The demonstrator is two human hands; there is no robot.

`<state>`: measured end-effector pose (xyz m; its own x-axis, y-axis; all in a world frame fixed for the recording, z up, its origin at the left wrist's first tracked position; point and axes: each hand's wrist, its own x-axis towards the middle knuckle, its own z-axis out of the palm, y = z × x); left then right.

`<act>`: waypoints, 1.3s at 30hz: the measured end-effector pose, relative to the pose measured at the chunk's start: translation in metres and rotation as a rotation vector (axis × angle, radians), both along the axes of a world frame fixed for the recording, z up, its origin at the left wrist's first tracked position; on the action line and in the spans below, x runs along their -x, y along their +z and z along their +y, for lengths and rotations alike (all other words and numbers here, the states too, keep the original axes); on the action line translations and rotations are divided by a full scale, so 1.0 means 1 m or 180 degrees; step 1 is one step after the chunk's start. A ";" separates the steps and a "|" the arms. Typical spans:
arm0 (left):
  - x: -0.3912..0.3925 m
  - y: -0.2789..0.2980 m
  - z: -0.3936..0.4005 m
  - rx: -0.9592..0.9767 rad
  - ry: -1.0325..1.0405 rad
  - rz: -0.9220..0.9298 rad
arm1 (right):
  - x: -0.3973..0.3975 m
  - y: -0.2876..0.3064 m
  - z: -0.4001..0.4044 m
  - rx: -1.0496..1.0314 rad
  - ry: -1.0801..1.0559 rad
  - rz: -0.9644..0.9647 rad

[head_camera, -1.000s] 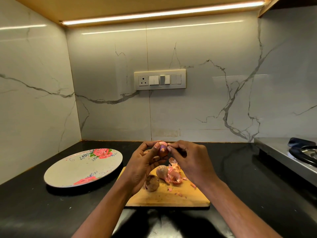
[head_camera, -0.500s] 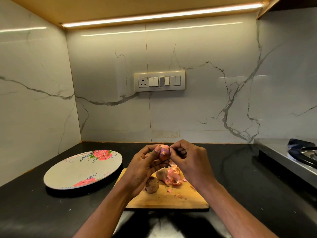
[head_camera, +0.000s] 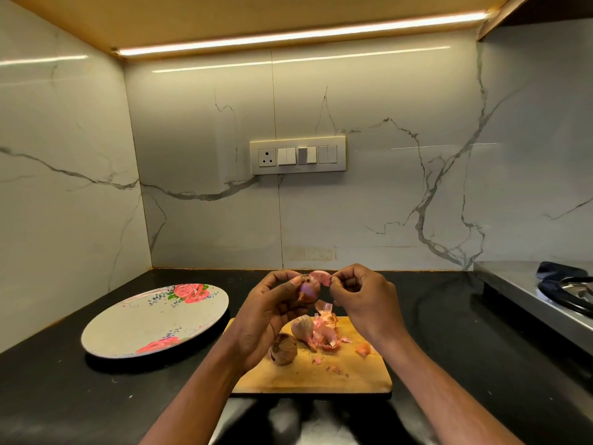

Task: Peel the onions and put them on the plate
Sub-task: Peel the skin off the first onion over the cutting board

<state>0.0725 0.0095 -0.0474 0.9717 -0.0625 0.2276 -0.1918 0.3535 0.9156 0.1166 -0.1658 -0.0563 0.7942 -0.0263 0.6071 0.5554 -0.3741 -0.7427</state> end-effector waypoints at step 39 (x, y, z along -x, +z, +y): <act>0.000 0.001 0.005 0.0156 0.0214 -0.0053 | -0.002 -0.006 -0.003 0.1297 0.0623 0.0366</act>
